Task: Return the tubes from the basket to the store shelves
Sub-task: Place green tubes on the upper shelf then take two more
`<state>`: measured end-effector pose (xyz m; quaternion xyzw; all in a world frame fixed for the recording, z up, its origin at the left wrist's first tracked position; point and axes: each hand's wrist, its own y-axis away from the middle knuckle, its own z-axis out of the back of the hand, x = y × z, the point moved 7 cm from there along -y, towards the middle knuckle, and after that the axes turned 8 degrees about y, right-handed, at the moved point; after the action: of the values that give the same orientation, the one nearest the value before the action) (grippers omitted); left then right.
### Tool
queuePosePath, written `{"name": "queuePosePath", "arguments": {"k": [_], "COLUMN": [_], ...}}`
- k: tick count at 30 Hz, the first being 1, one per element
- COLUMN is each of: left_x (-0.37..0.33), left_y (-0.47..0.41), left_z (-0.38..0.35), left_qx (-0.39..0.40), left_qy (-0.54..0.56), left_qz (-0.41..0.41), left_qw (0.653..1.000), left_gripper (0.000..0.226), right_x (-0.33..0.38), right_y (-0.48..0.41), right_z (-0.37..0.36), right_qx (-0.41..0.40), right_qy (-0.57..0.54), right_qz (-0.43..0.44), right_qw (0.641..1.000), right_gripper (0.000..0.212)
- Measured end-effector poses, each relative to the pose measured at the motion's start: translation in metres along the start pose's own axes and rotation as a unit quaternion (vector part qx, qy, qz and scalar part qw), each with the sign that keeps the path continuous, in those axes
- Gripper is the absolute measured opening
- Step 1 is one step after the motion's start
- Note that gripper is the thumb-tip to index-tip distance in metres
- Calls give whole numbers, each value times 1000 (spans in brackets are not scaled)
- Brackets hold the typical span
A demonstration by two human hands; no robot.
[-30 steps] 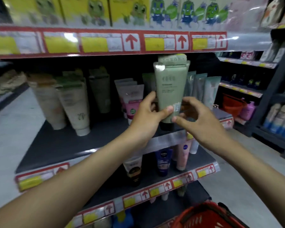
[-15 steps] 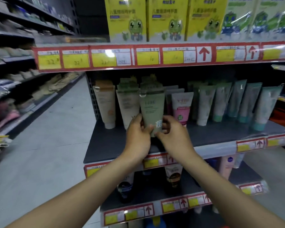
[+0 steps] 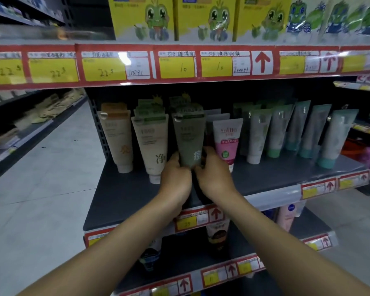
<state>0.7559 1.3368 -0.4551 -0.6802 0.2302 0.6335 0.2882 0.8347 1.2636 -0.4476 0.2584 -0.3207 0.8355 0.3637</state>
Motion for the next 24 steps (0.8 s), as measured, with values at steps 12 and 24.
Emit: {"name": "queuePosePath", "arguments": {"k": [12, 24], "left_x": [-9, -45], "left_y": [17, 91], "left_z": [4, 13], "left_qx": [27, 55], "left_qy": [-19, -24], "left_qz": [5, -11], "left_qw": [999, 998], "left_gripper": [50, 63], "right_x": [2, 2], "right_y": [18, 92], "right_z": [12, 95], "right_qx": [9, -83], "right_qy": [11, 9], "right_qz": [-14, -20], "right_qw": [1000, 996], "right_gripper": [35, 32]}}
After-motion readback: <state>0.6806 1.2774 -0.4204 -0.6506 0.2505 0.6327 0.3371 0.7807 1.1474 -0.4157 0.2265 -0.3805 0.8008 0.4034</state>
